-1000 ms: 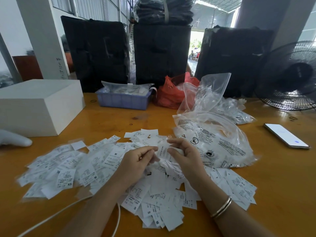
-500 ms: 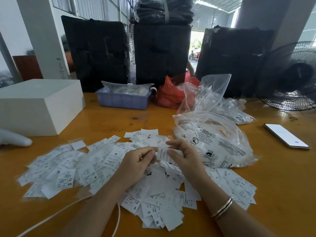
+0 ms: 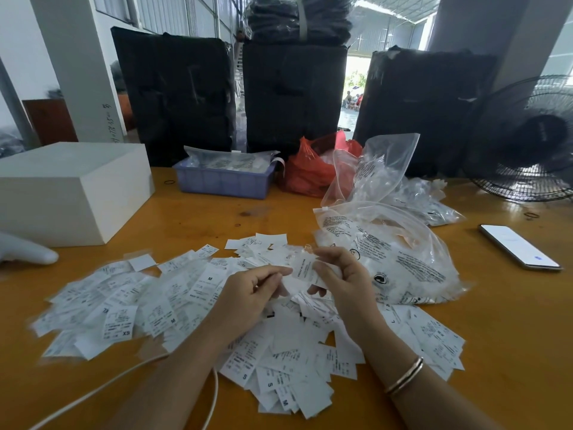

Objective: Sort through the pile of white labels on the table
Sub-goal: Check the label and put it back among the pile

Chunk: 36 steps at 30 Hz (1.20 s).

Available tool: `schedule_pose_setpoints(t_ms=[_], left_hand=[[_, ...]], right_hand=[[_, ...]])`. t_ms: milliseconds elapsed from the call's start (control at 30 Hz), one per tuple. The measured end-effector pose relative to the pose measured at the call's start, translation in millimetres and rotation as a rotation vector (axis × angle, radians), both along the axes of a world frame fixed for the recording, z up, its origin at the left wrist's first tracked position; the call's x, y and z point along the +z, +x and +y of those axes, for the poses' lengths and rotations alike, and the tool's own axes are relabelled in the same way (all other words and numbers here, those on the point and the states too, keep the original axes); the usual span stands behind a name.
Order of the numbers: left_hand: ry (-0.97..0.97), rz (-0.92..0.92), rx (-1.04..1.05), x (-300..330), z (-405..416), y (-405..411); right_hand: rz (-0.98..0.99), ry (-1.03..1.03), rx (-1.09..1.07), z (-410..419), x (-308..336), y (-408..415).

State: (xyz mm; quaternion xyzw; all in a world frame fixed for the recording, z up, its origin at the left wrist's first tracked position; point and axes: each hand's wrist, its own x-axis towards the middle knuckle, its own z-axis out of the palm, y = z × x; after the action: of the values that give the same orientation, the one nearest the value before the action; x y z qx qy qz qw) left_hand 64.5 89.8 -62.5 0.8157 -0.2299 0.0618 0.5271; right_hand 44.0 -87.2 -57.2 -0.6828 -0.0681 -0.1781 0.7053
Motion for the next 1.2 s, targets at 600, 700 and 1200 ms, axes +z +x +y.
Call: schedule_pose_setpoints(t_ms=[600, 700, 1200], left_hand=[[-0.069, 0.054, -0.010, 2, 0, -2], [-0.096, 0.077, -0.011, 1, 0, 0], [-0.333, 0.120, 0.058, 6, -2, -2]], right_hand=[[0.048, -0.351, 0.069, 6, -3, -2], [0.033, -0.356, 0.041, 5, -3, -1], [0.254, 0.076, 0.110, 13, -2, -3]])
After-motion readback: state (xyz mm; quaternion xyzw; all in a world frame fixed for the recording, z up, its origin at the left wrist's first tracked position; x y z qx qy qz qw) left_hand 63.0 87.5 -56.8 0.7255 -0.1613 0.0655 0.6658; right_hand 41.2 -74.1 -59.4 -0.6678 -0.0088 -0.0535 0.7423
